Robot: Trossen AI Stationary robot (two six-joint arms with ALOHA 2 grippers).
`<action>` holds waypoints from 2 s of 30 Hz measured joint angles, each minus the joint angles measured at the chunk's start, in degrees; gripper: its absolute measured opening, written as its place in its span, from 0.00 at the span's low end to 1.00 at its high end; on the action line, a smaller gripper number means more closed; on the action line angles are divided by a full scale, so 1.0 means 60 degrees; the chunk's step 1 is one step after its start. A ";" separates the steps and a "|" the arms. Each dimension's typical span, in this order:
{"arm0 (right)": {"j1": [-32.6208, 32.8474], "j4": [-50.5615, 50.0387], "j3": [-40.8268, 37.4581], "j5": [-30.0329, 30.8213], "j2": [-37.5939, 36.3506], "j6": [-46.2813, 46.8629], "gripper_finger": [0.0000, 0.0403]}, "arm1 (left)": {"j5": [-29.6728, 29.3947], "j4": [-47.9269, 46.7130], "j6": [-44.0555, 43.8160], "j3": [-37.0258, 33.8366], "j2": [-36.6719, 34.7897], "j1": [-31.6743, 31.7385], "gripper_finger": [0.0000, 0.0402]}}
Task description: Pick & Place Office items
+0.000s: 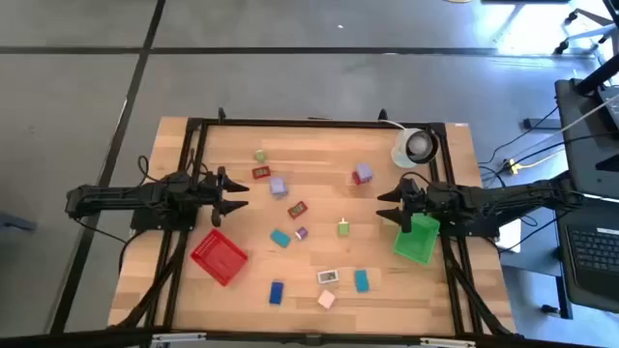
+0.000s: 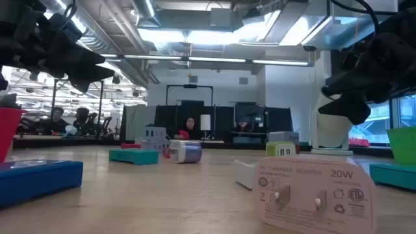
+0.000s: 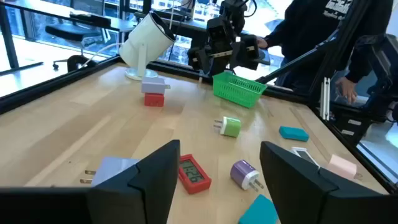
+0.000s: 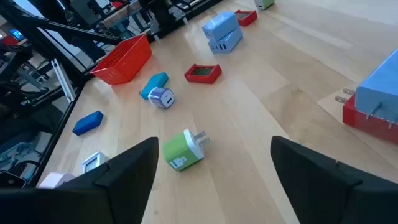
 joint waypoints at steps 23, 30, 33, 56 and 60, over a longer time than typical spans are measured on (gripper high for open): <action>0.0003 0.0001 -0.0003 0.0000 0.0000 0.0000 0.78 | 0.0000 0.0004 0.0000 -0.0002 -0.0002 0.0000 0.55; 0.0001 0.0001 -0.0003 0.0248 0.0000 -0.0003 0.78 | -0.0004 0.0004 0.0000 0.0000 -0.0002 0.0000 0.54; 0.0002 0.0028 -0.0003 0.0533 -0.0001 0.0015 0.78 | -0.0004 0.0003 0.0000 -0.0002 -0.0001 0.0000 0.54; 0.0000 0.0167 -0.0003 0.2850 0.0000 0.3943 0.78 | 0.0044 0.3623 -0.0648 0.0000 -0.0002 -0.0025 0.54; 0.0000 0.0789 -0.0003 0.3287 0.0000 0.4684 0.78 | -0.0238 0.4478 -0.0597 0.0000 0.0000 -0.0025 0.55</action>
